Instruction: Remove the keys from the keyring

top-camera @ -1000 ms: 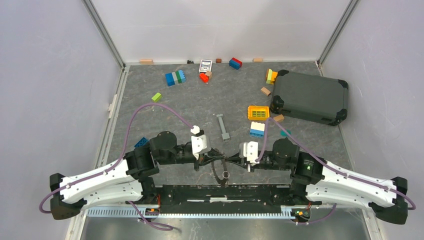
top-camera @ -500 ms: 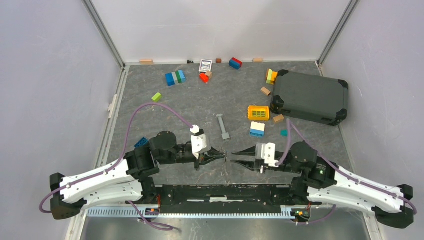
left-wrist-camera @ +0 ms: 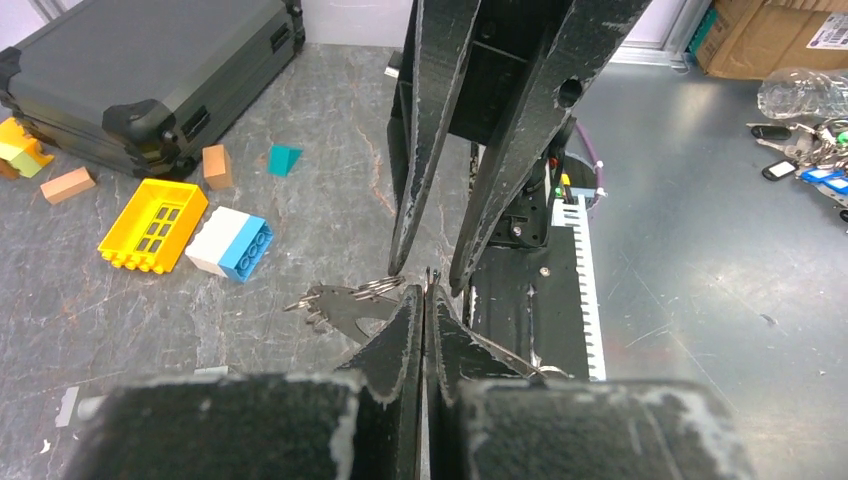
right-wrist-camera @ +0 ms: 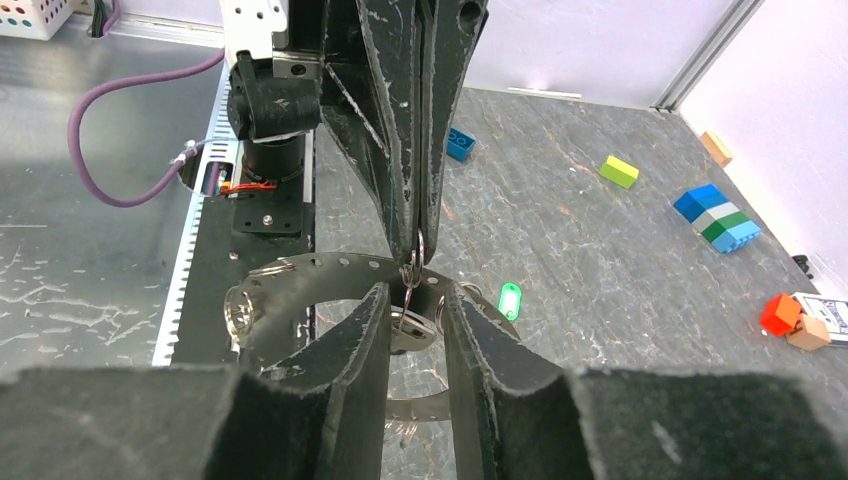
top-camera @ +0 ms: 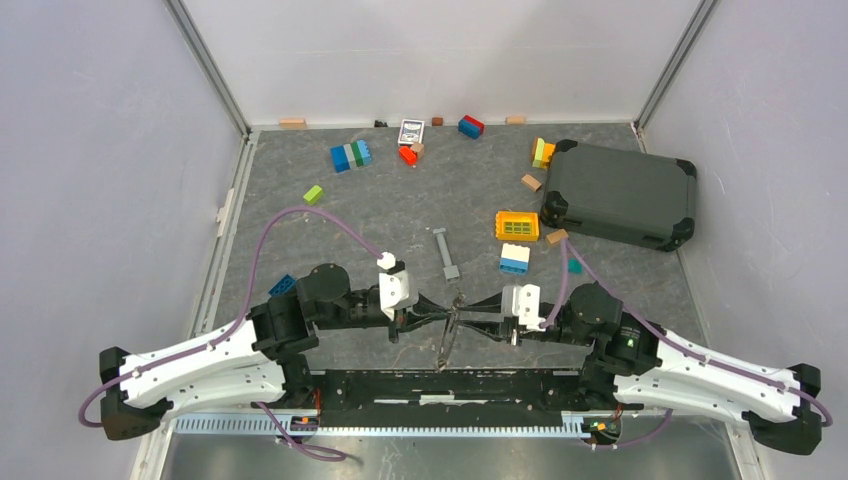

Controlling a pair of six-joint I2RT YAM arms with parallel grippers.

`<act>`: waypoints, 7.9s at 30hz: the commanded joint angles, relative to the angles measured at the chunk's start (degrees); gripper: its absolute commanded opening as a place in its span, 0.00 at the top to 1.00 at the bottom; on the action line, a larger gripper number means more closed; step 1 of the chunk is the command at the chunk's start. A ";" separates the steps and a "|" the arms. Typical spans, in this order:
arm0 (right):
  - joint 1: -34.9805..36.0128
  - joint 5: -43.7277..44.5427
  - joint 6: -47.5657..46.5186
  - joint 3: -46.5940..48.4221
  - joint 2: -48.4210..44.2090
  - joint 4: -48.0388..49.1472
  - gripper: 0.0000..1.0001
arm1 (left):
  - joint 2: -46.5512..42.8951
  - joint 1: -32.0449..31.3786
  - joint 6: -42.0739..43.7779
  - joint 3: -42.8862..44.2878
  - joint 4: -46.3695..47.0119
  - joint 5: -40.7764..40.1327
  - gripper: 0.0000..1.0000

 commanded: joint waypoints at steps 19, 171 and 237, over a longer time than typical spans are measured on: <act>0.11 -2.40 4.26 -2.58 1.29 10.24 0.74 | -2.31 0.01 -2.37 -1.77 9.93 4.04 0.98; 0.09 -1.98 1.74 12.34 10.42 -7.82 0.92 | -5.47 0.05 3.51 2.06 -2.02 -0.10 0.98; 0.10 -2.64 2.22 8.95 10.13 -4.38 0.73 | -6.96 0.01 2.77 0.93 -0.23 -0.67 0.98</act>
